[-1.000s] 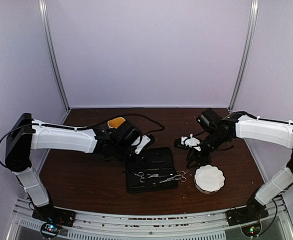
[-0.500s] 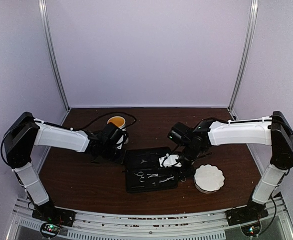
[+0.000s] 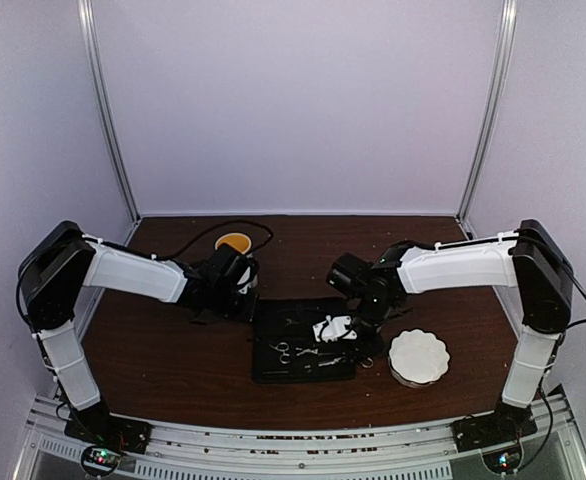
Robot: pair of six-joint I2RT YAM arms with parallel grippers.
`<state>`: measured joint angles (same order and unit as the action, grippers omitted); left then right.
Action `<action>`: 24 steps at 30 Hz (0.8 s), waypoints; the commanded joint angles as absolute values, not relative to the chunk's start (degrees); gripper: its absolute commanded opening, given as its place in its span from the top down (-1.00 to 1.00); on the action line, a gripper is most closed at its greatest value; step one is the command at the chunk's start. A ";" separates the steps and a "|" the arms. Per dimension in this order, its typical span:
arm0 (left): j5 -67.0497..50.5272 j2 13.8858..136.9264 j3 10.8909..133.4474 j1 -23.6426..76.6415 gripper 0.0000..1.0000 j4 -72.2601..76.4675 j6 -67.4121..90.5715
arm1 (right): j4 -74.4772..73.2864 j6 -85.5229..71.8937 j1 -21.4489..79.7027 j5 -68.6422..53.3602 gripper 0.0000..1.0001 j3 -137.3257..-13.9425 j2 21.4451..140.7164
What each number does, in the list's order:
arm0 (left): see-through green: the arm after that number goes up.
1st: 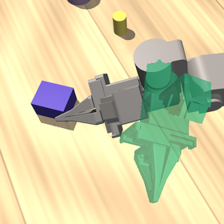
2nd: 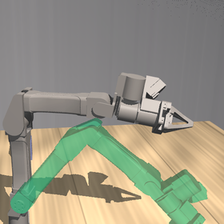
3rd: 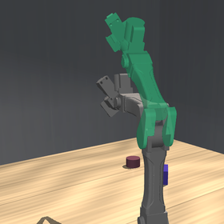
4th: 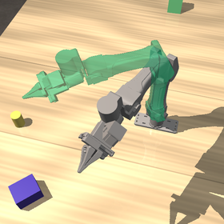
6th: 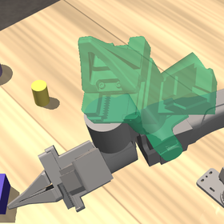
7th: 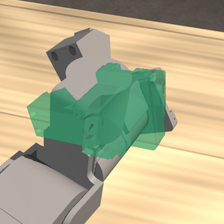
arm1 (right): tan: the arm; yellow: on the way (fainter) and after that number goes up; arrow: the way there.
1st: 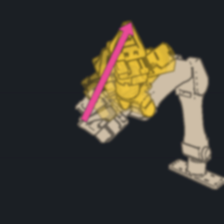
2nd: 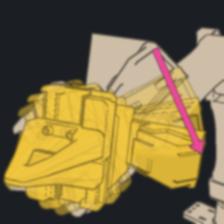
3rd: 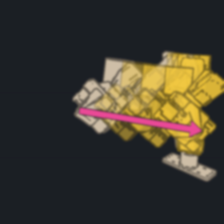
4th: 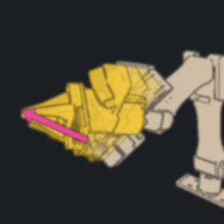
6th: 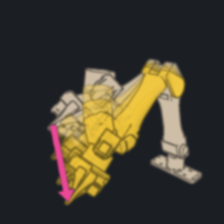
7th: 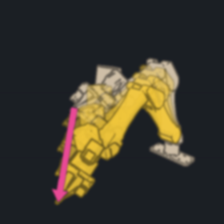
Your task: Sort the hair-cutting tools
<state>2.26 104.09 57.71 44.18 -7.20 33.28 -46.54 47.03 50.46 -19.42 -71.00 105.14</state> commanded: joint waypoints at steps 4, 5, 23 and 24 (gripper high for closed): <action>0.12 103.61 56.04 44.21 1.00 -2.69 34.79 | -45.09 47.37 50.89 -18.63 0.29 -72.64 107.16; 0.02 103.48 55.66 44.21 1.00 -2.39 35.06 | -44.96 47.37 50.92 -18.71 0.30 -72.68 107.40; 4.03 96.92 48.59 44.34 1.00 1.81 40.66 | -45.08 43.41 54.51 -14.58 0.70 -73.51 110.22; 4.04 96.68 48.21 44.39 1.00 2.25 40.79 | -45.09 43.08 54.69 -14.51 0.72 -73.80 110.24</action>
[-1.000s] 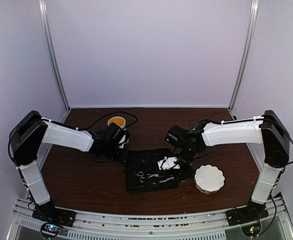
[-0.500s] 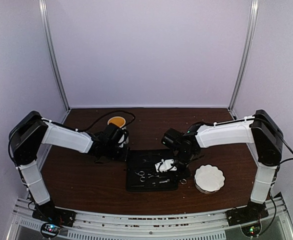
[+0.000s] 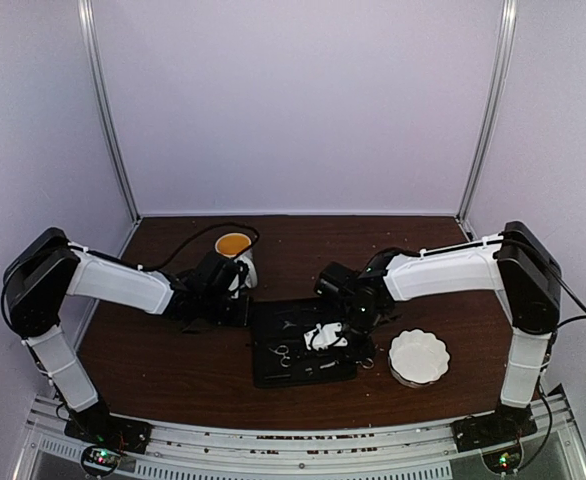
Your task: Sort the hair-cutting tools
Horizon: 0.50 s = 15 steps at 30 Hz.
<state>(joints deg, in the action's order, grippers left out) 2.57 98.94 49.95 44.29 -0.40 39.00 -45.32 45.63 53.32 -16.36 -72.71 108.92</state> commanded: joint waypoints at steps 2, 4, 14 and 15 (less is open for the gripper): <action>4.21 96.43 47.83 44.43 1.00 2.42 40.92 | -45.05 42.35 55.35 -14.31 0.77 -74.60 110.50; 4.29 96.36 47.75 44.54 1.00 2.45 40.88 | -45.38 41.32 56.02 -14.03 0.82 -76.05 111.45; 5.13 95.75 46.86 44.74 1.00 2.32 40.93 | -46.63 41.77 58.67 -16.42 0.85 -78.04 112.95; 5.24 95.64 46.77 44.78 1.00 2.32 40.95 | -46.81 42.57 58.85 -16.87 0.85 -77.74 112.82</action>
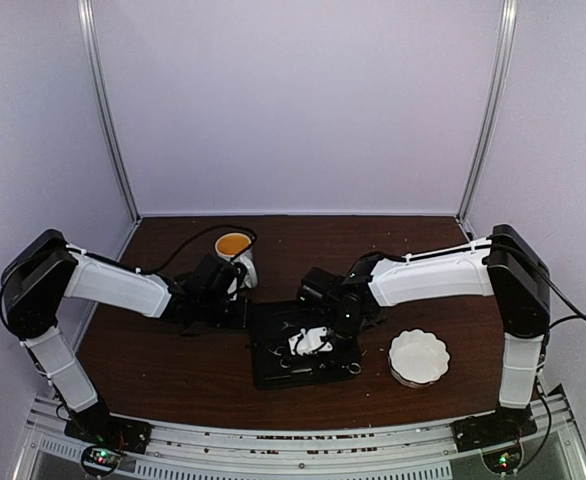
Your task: Sort the hair-cutting tools
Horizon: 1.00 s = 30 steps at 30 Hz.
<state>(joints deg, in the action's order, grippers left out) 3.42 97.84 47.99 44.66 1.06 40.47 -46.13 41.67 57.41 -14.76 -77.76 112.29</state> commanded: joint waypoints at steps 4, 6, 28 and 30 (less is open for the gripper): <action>5.78 95.46 46.83 44.74 1.00 1.79 40.85 | -46.53 43.33 59.29 -16.62 0.85 -76.21 112.14; 5.72 95.48 46.84 44.74 1.00 1.76 40.77 | -46.34 42.95 59.41 -16.89 0.85 -76.30 111.74; 5.41 95.19 46.85 44.74 1.00 0.79 39.88 | -44.77 37.66 59.05 -18.85 0.35 -75.07 106.74; 5.37 95.10 46.77 44.74 1.00 0.71 39.72 | -46.00 37.75 58.08 -19.05 0.34 -74.44 104.86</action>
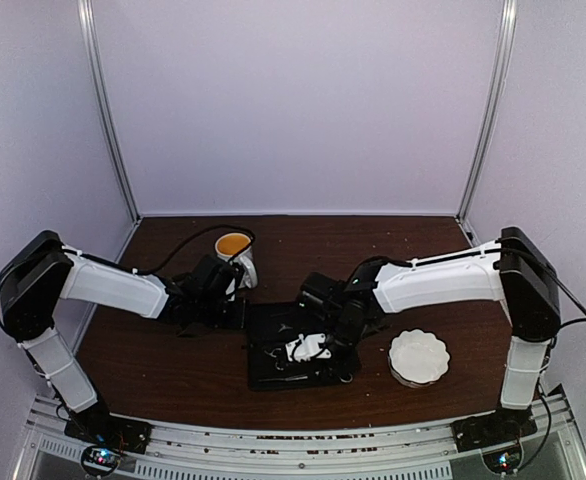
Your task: Sort the hair-cutting tools
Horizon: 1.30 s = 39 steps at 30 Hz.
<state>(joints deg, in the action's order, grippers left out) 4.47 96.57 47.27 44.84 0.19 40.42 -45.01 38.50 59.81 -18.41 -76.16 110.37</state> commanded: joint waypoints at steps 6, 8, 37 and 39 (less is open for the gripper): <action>5.49 95.17 46.84 44.74 1.00 0.43 39.12 | -46.56 36.83 56.10 -19.06 0.34 -70.55 101.22; 5.47 95.10 46.93 44.74 1.00 0.29 39.14 | -46.95 36.83 55.91 -18.19 0.36 -69.54 101.52; 3.70 96.77 48.10 44.78 1.00 0.17 39.05 | -48.59 32.99 56.37 -18.81 0.55 -80.05 112.95; 3.68 96.60 47.87 44.82 1.00 0.16 39.14 | -48.89 32.98 57.07 -19.28 0.57 -80.88 113.84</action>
